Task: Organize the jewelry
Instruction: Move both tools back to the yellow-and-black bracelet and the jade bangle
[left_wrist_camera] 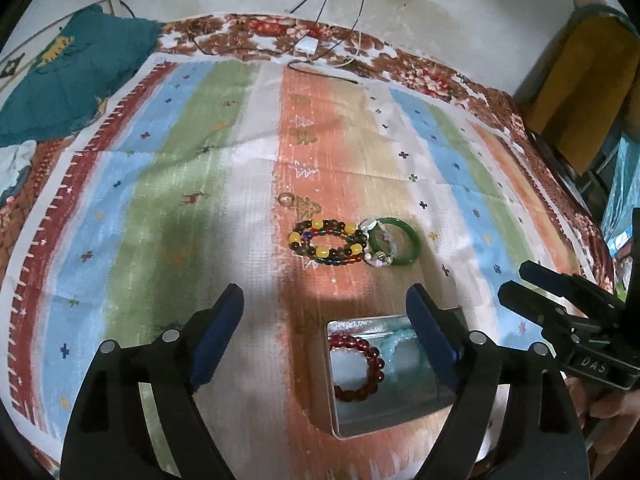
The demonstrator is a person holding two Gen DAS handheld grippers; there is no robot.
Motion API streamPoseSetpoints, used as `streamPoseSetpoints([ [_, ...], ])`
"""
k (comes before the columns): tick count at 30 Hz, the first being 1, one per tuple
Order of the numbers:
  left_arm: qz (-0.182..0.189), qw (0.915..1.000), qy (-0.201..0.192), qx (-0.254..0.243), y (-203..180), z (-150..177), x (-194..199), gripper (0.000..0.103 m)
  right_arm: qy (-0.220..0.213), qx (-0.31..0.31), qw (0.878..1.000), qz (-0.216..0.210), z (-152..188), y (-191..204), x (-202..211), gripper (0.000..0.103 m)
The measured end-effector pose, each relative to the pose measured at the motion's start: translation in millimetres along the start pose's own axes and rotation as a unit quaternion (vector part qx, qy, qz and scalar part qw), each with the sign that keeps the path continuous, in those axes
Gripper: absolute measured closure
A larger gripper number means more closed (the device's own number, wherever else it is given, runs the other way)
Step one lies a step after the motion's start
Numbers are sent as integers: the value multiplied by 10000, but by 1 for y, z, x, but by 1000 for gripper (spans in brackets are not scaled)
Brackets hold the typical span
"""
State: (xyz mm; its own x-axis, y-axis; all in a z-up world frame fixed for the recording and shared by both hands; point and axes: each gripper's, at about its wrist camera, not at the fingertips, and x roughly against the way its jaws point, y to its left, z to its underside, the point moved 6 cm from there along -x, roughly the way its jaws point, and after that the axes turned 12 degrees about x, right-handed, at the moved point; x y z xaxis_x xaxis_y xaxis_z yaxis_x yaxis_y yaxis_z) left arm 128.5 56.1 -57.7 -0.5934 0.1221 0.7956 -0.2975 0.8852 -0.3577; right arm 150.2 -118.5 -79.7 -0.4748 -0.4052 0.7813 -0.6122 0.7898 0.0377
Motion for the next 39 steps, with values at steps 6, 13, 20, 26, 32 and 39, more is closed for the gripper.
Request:
streamPoseSetpoints([
  [6,-116,9999,44,14,4,-12,-15,15,147,-50,9999,-28,-3,-5,-15,29],
  [13,-48,9991,341,265,14,-21,-36,15,219,-146,9996,-35,-11,-15,-30,26],
  [20,-38,9984,474,312,16,-26,-49,15,323,-137,9993,-146,-16,-14,-42,26],
  [26,-72,9979,518,386,20,-32,-60,15,362,-148,9989,-249,-20,-15,-50,26],
  [32,-75,9969,639,442,24,-36,-72,17,464,-117,9984,-289,-23,-15,-62,26],
  [39,-108,9967,711,373,22,-38,-84,24,602,-126,9975,-335,-25,-18,-79,26],
])
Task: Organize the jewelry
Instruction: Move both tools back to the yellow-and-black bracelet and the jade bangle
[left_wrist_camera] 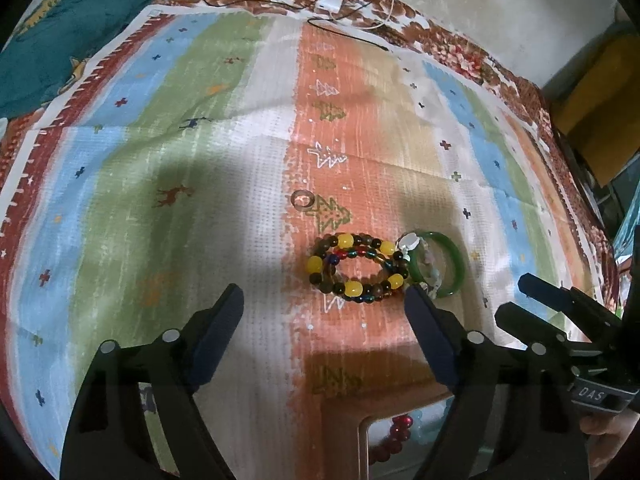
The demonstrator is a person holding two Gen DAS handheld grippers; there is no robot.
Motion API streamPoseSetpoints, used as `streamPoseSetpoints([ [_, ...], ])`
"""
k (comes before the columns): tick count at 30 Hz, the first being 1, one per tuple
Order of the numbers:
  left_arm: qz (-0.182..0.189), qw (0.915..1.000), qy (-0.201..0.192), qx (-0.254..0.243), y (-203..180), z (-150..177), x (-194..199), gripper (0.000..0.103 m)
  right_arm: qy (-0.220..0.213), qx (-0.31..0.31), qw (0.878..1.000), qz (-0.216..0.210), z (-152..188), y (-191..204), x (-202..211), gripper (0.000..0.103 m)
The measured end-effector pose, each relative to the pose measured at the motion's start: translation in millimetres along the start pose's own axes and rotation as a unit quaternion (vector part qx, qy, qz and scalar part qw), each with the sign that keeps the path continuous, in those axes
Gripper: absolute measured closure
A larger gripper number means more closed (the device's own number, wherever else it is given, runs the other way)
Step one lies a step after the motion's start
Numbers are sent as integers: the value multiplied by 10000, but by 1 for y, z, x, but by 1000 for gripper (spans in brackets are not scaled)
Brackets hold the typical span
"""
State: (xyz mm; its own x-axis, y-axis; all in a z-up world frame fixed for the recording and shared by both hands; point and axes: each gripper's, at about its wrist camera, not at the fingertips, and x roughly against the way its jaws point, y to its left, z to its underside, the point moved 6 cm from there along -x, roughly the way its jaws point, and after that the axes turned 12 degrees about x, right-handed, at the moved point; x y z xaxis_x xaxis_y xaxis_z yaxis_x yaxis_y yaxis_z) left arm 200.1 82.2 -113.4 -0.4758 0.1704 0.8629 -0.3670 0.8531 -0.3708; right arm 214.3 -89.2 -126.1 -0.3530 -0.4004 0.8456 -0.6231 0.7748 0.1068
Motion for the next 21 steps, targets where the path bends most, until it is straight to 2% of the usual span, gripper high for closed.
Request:
streamPoseSetpoints([
  [3,-40,10000,42,-35,0,-1,-5,29,31,-7,10000,-45,-3,-1,-6,26],
  [6,-50,9999,93,-54,0,-3,-9,34,51,-4,9999,-98,-5,0,-11,36],
  [13,-95,9997,205,-81,0,-6,-20,42,202,19,9997,-145,-8,0,-26,45],
  [18,-44,9994,352,-40,1,-7,-28,52,332,-10,9994,-131,-9,-6,-40,53],
  [21,-73,9992,385,-94,0,-7,-32,56,340,-104,9993,-112,-11,-12,-46,63],
])
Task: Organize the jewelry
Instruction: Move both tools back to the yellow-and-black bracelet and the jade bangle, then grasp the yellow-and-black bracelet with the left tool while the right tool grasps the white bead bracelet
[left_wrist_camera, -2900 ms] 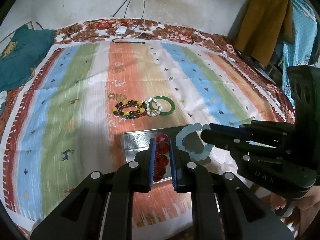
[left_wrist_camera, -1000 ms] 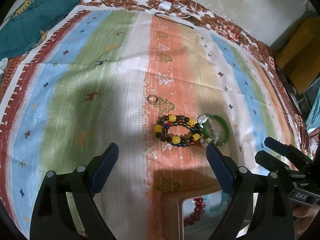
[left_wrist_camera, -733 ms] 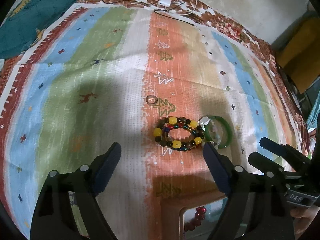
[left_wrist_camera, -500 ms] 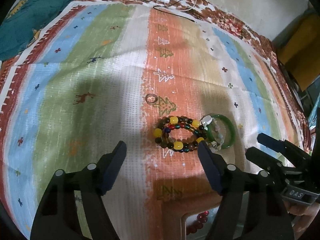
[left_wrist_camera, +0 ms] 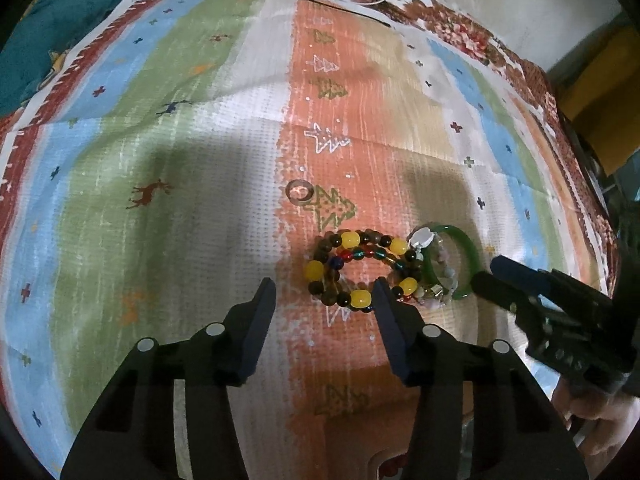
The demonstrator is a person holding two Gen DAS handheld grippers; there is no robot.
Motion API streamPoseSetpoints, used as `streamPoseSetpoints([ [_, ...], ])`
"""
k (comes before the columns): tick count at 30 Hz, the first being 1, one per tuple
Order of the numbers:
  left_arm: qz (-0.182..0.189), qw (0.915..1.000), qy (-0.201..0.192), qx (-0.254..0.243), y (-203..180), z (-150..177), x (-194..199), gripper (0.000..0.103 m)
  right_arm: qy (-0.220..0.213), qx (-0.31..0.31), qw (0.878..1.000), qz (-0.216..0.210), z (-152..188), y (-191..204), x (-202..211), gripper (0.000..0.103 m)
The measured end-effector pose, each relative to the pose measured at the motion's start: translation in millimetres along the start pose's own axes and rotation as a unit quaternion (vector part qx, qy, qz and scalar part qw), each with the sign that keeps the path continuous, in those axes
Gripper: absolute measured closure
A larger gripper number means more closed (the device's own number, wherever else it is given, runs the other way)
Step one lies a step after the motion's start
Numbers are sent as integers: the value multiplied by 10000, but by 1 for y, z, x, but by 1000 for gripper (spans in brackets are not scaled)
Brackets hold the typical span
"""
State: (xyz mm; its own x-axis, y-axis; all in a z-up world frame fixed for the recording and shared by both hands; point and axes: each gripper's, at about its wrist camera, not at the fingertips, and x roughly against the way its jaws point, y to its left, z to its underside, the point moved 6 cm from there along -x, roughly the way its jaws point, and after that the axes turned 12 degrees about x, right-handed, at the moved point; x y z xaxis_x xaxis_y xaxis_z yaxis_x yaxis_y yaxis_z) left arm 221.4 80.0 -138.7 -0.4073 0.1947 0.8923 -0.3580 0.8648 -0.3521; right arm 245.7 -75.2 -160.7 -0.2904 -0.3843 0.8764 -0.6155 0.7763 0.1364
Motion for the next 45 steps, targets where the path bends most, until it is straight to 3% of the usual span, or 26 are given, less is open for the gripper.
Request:
streamPoseSetpoints([
  [13,-175,9997,109,-89,5,-7,-16,65,248,-35,9997,-30,-6,-7,-28,66],
  [30,-528,9977,212,-361,12,-8,-38,74,445,-95,9989,133,-7,-20,-52,82],
  [36,-643,9970,168,-398,14,-9,-40,90,468,-4,9988,170,-3,-19,-51,89],
  [45,-365,9989,161,-246,15,-15,-28,91,434,191,9987,162,-6,-14,-46,95],
])
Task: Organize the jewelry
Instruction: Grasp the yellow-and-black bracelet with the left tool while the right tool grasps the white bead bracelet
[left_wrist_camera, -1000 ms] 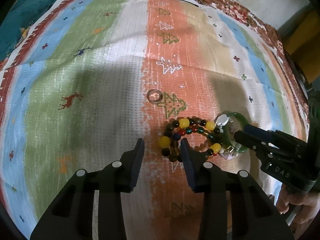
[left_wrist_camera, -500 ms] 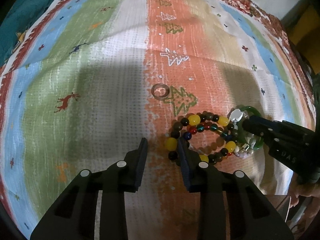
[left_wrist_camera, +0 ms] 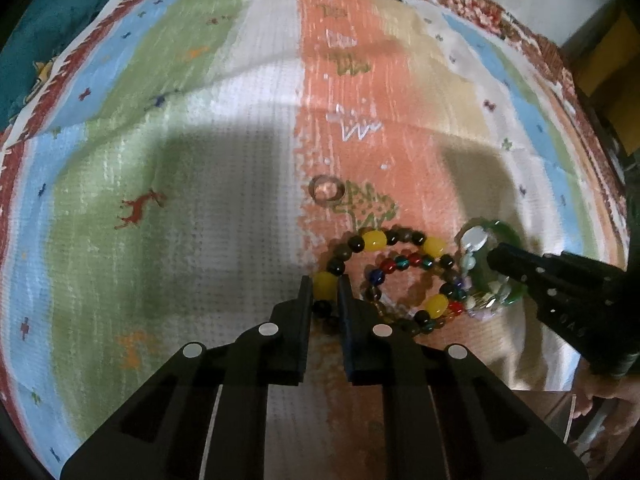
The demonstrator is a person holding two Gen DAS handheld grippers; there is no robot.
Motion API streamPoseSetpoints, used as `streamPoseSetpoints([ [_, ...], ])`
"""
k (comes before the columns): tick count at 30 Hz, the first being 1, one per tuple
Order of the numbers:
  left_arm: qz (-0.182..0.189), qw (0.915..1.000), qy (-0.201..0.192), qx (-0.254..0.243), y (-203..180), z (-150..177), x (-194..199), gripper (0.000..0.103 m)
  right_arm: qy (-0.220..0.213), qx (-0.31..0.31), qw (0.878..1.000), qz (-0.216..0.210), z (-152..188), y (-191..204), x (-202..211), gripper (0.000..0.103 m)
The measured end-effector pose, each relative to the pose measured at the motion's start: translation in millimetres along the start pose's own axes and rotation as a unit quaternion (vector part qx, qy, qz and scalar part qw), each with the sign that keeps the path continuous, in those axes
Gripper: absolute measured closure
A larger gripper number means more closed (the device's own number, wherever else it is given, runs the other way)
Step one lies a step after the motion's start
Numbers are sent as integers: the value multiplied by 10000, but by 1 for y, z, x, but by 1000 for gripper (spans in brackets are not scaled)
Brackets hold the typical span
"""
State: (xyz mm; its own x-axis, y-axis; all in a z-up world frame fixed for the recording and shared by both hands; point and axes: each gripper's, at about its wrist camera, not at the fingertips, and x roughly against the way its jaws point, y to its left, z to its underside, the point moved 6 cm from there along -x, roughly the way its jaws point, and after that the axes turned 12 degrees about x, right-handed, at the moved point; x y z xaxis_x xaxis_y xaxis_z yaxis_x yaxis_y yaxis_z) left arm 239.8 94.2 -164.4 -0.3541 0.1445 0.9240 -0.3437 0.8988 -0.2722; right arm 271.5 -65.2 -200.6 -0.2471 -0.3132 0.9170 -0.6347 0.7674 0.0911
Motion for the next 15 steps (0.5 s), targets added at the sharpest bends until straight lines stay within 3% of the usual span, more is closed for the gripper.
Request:
streamPoseSetpoints([
  [15,501,9978,-398,188,-9,-9,44,91,-361,108,9993,62,-4,8,43,95],
])
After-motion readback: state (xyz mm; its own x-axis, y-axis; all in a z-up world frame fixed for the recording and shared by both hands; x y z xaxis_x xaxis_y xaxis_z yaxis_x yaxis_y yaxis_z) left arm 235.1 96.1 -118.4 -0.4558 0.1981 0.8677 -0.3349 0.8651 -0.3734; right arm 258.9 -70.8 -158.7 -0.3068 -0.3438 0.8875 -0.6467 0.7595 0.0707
